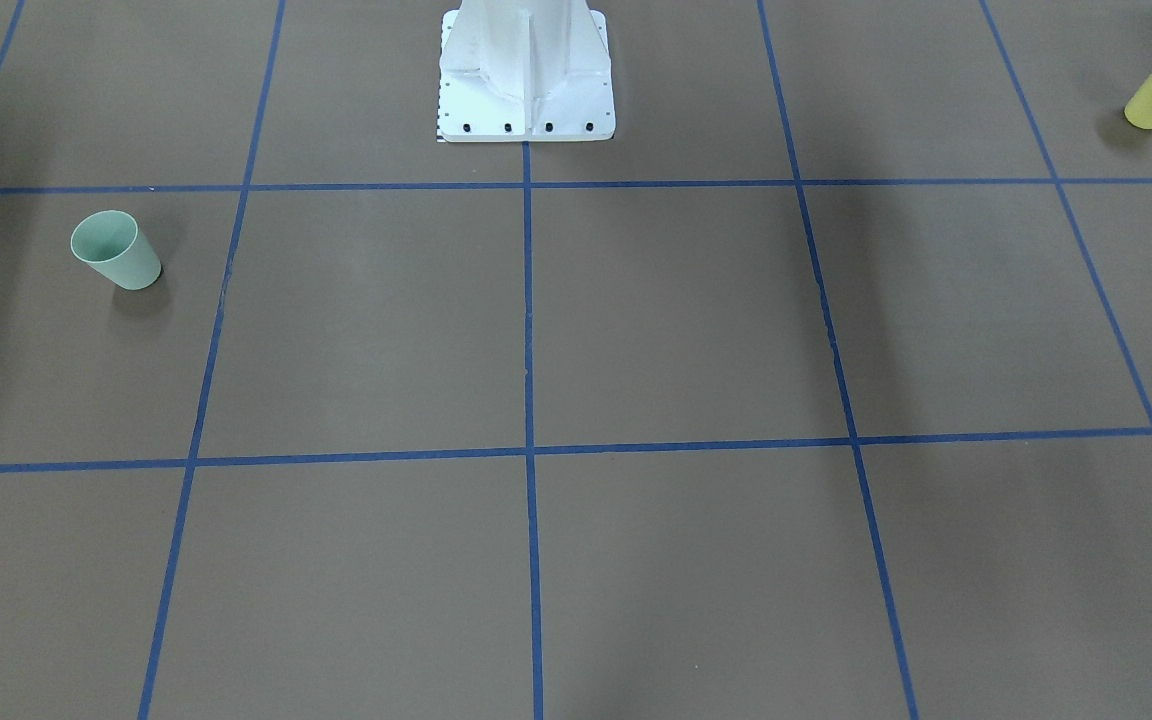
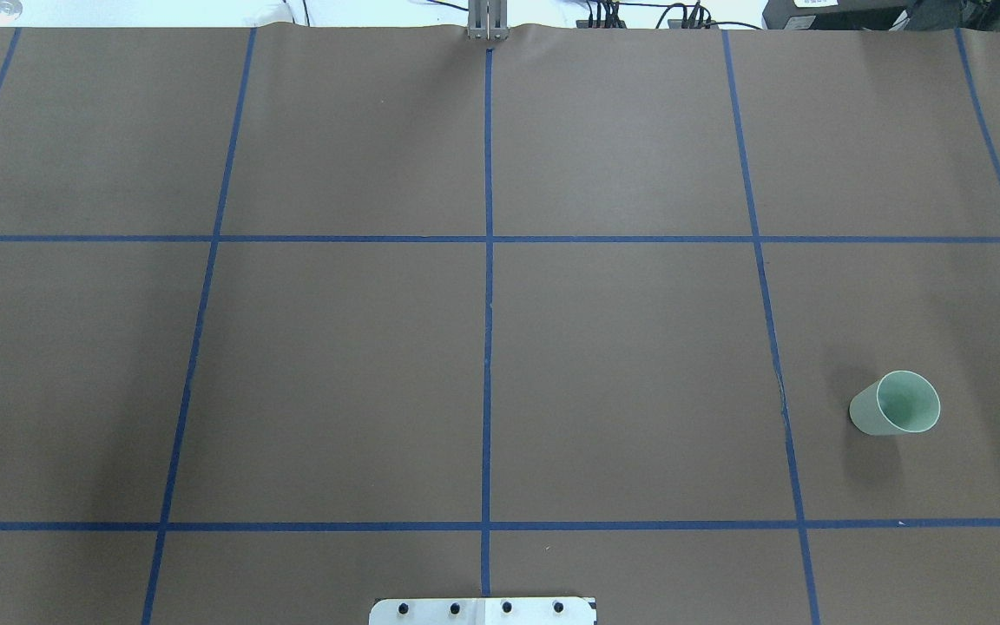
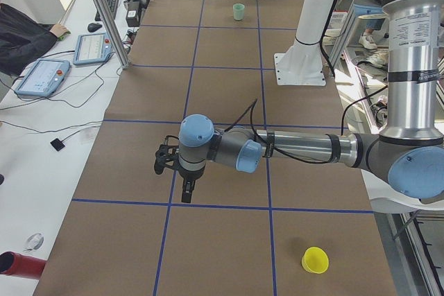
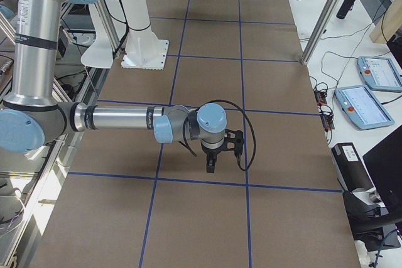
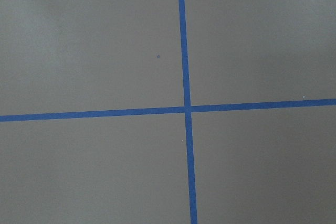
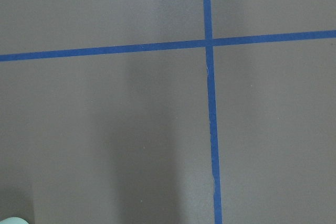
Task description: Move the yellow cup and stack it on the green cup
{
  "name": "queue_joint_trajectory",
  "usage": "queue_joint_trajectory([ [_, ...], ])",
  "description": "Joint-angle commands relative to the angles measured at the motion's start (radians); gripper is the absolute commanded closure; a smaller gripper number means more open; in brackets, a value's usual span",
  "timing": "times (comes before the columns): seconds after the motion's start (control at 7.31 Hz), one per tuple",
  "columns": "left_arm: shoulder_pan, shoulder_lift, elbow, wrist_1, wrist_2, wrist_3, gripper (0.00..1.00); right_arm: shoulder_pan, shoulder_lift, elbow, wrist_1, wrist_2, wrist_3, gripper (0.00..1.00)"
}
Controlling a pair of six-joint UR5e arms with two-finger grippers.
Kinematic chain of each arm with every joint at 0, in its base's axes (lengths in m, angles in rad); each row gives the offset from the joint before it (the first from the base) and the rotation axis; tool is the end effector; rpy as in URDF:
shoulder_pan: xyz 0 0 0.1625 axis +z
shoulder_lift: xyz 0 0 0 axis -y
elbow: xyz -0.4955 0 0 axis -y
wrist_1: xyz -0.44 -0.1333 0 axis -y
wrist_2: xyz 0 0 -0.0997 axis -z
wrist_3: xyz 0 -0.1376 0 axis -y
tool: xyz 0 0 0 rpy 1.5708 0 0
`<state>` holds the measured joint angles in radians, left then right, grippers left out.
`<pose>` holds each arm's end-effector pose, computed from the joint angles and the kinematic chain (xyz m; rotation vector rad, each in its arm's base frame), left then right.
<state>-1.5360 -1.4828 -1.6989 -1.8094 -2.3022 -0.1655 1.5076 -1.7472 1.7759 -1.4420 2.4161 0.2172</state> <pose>-0.0233 -0.5213 0.7095 0.1921 0.7492 -0.0222 0.0009 -0.4666 0.7122 0.0287 -0.8560 0.0779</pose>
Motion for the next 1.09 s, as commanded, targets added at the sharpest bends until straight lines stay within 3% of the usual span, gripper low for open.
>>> queue_joint_trajectory([
  [0.0,0.001,0.001,-0.002,0.002,0.000,0.004,0.00,0.000,0.002,0.007,0.000,0.000,0.002,0.00],
  [0.14,0.001,-0.001,-0.007,0.004,0.010,-0.003,0.00,0.000,0.003,0.008,0.000,0.000,0.002,0.00],
  [0.41,0.019,0.025,-0.062,0.008,0.165,-0.099,0.00,0.000,0.000,0.011,0.000,0.001,0.002,0.00],
  [0.68,0.133,0.250,-0.317,0.008,0.345,-0.240,0.00,0.000,-0.011,0.049,0.000,0.001,0.004,0.00],
  [0.82,0.187,0.360,-0.405,0.007,0.456,-0.279,0.00,0.000,-0.017,0.057,0.000,0.001,0.002,0.00],
  [0.96,0.253,0.436,-0.427,0.002,0.546,-0.393,0.00,0.002,-0.020,0.059,0.000,0.001,0.002,0.00],
])
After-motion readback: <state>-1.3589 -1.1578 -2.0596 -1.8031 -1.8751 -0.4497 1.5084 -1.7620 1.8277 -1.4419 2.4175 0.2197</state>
